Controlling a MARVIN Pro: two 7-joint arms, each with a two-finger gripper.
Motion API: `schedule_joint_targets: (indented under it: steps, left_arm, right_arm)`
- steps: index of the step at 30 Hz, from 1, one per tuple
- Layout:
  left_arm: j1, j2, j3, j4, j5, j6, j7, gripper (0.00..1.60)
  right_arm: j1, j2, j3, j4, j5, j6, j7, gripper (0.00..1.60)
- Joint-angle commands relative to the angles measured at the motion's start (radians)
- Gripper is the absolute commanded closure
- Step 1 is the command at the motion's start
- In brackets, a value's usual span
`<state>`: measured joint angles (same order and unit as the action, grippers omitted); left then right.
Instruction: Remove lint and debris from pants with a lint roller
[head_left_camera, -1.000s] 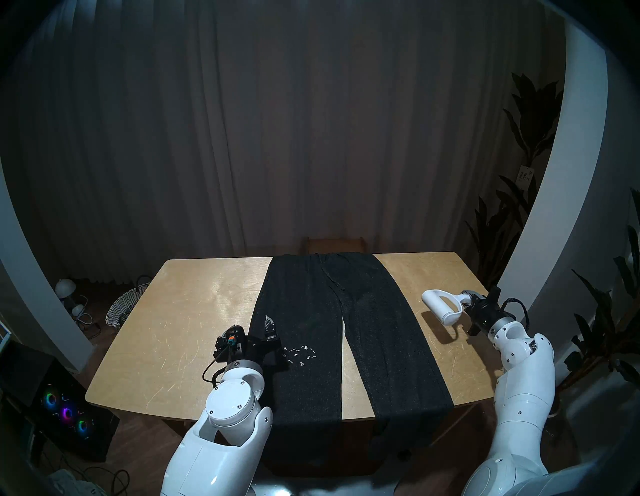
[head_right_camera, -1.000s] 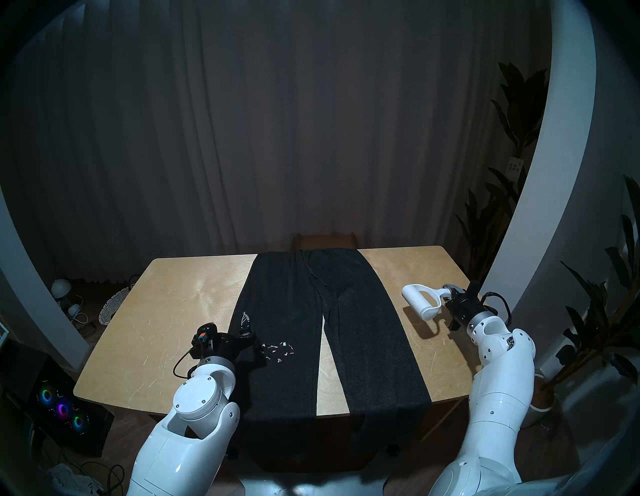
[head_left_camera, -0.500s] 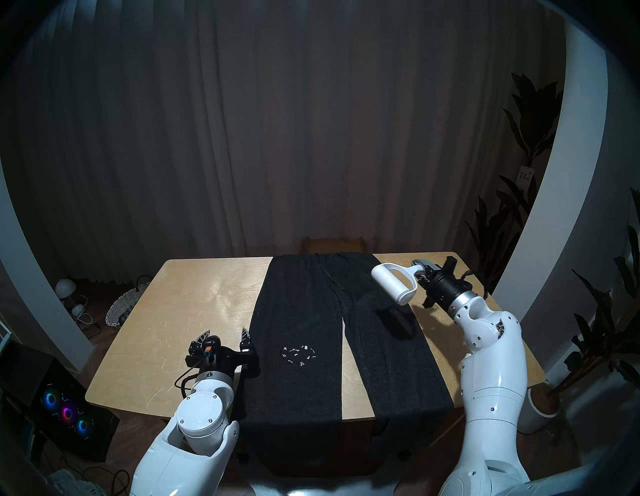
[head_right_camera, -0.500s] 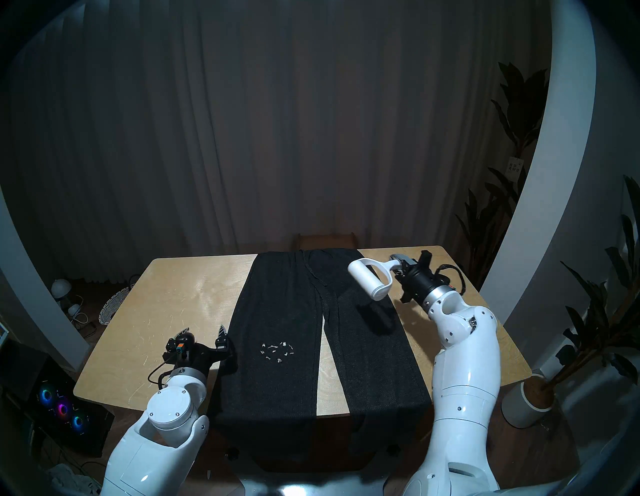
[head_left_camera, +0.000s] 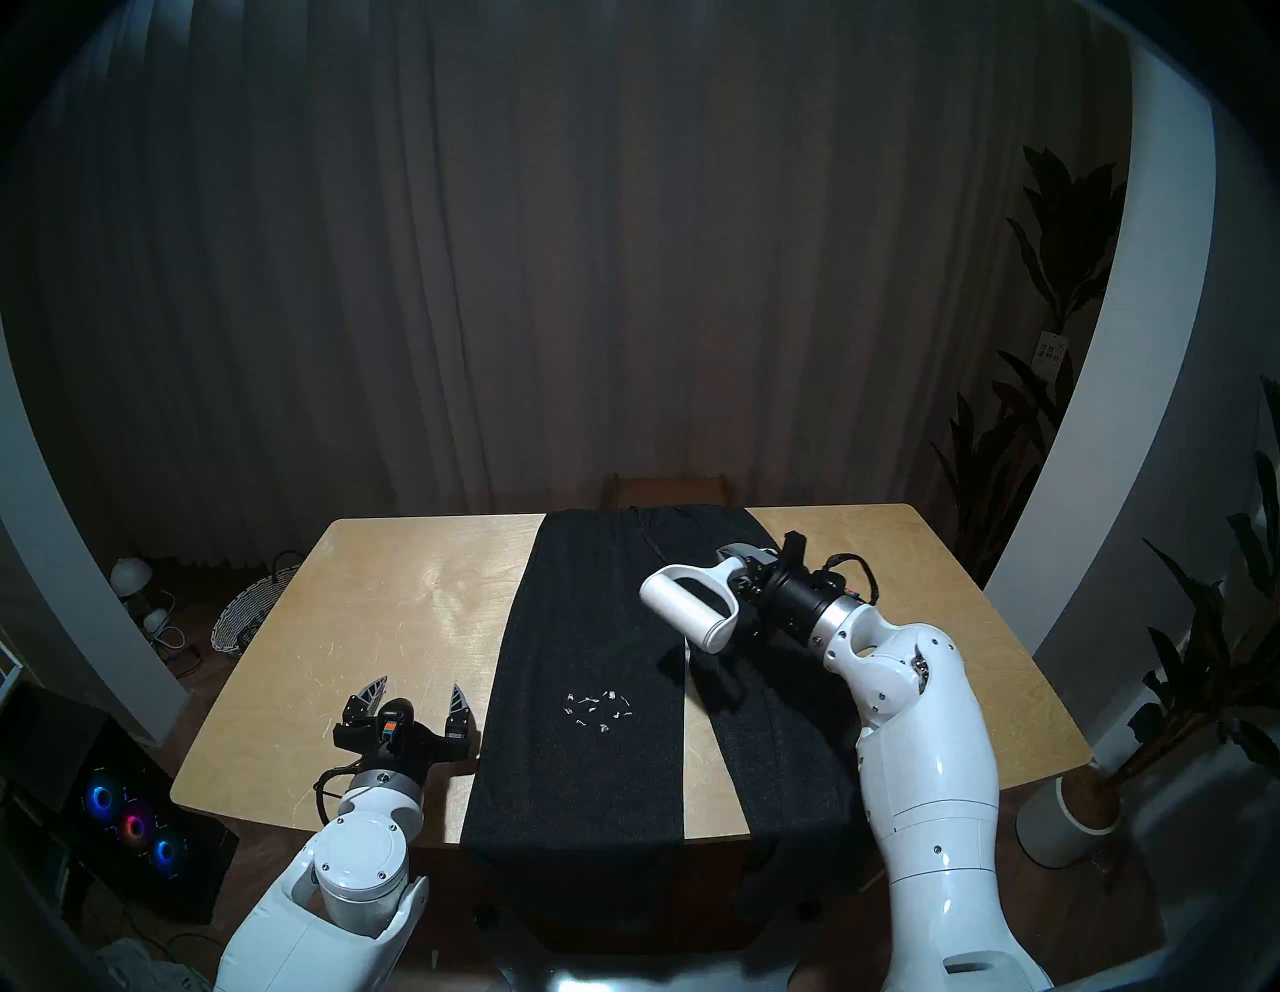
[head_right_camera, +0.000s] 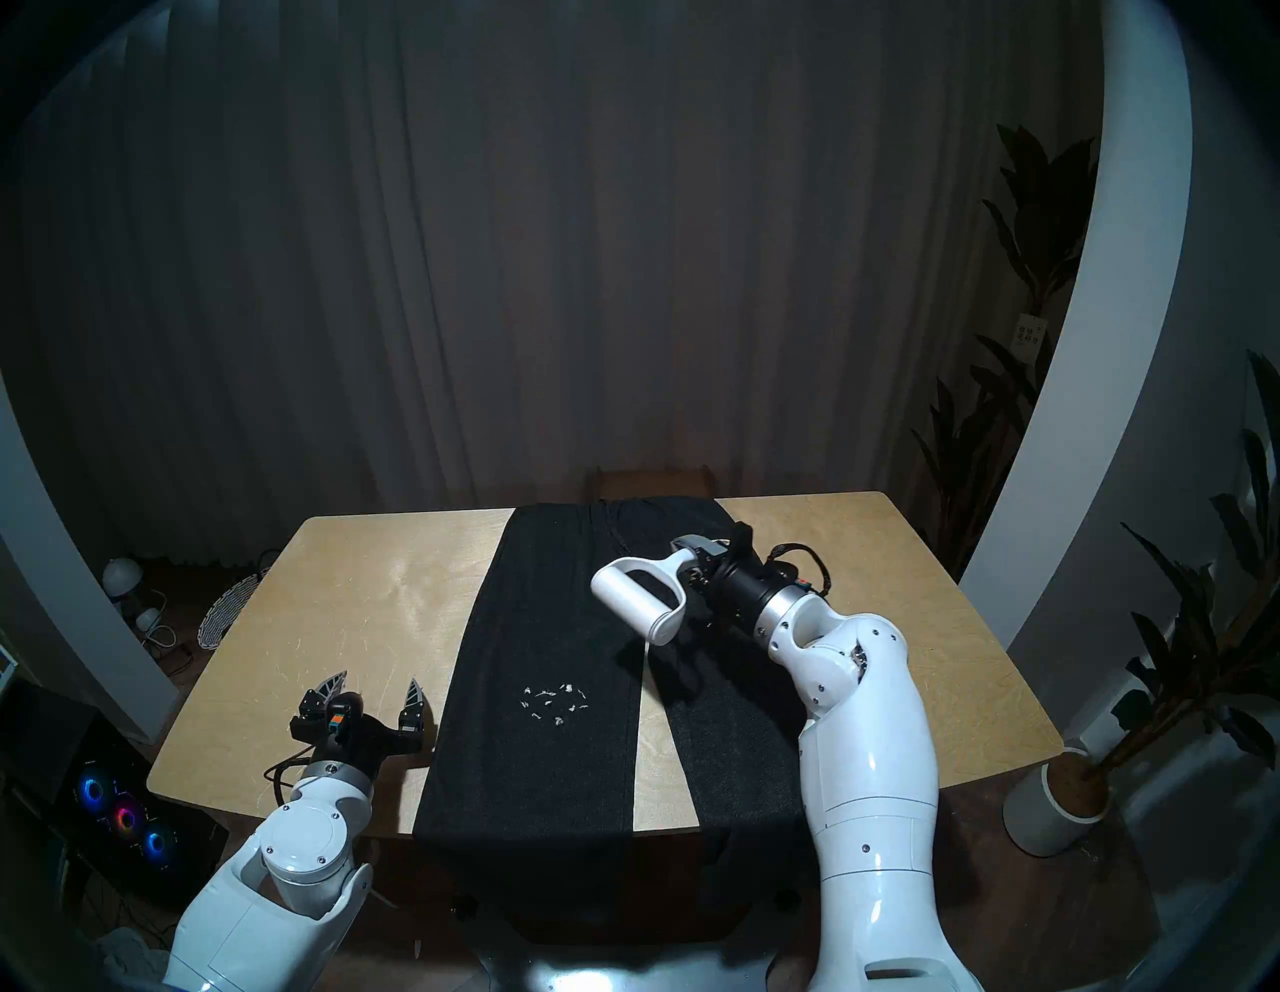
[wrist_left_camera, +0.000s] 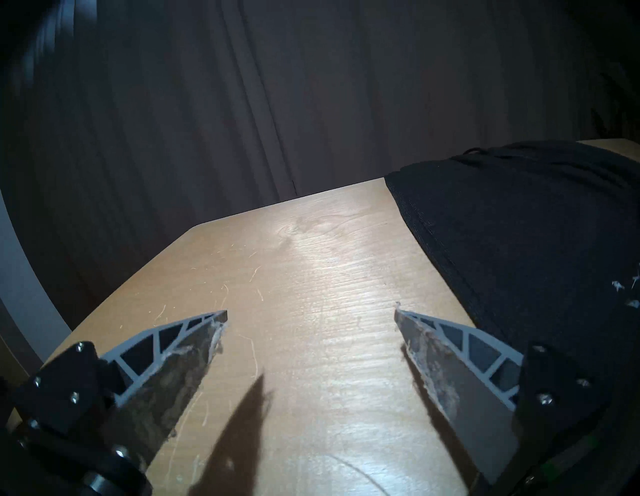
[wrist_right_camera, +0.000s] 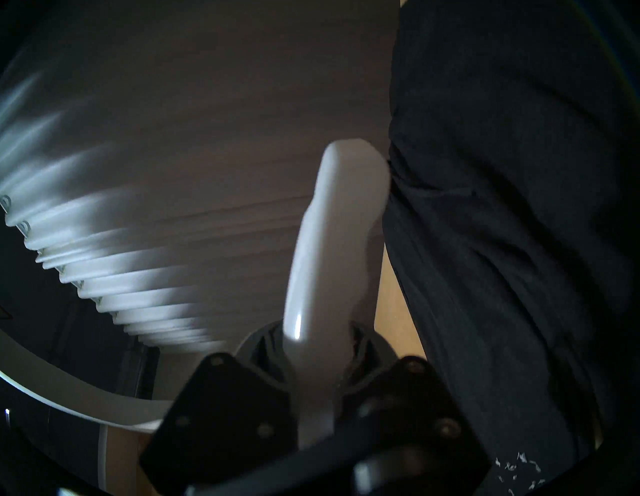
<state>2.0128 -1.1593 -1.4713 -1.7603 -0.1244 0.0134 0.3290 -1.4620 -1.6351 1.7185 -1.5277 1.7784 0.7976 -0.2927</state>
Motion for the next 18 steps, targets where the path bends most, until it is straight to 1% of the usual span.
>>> schedule_joint_targets:
  steps: [1, 4, 5, 7, 9, 11, 18]
  left_arm:
    - [0.027, 0.053, -0.022, -0.018, 0.041, -0.037, -0.005, 0.0]
    - [0.038, 0.066, -0.028, -0.019, 0.056, -0.05, -0.013, 0.0]
    - [0.038, 0.066, -0.028, -0.019, 0.056, -0.05, -0.013, 0.0]
    - [0.042, 0.073, -0.03, -0.022, 0.065, -0.059, -0.017, 0.0]
    - [0.045, 0.081, -0.031, -0.024, 0.075, -0.069, -0.024, 0.0]
    - [0.045, 0.083, -0.031, -0.025, 0.078, -0.071, -0.026, 0.0]
    - [0.046, 0.099, -0.035, -0.039, 0.1, -0.099, -0.039, 0.0]
  right_arm:
    - [-0.054, 0.016, -0.089, -0.066, 0.024, -0.024, 0.015, 1.6]
    - [-0.085, 0.024, -0.131, -0.089, 0.033, -0.051, 0.023, 1.6]
    - [-0.085, 0.024, -0.131, -0.089, 0.033, -0.051, 0.023, 1.6]
    - [-0.102, 0.028, -0.154, -0.107, 0.037, -0.065, 0.026, 1.6]
    - [-0.119, 0.031, -0.173, -0.135, 0.047, -0.094, 0.036, 1.6]
    - [-0.125, 0.032, -0.18, -0.14, 0.049, -0.103, 0.033, 1.6]
    - [-0.185, 0.038, -0.217, -0.195, 0.055, -0.179, 0.044, 1.6]
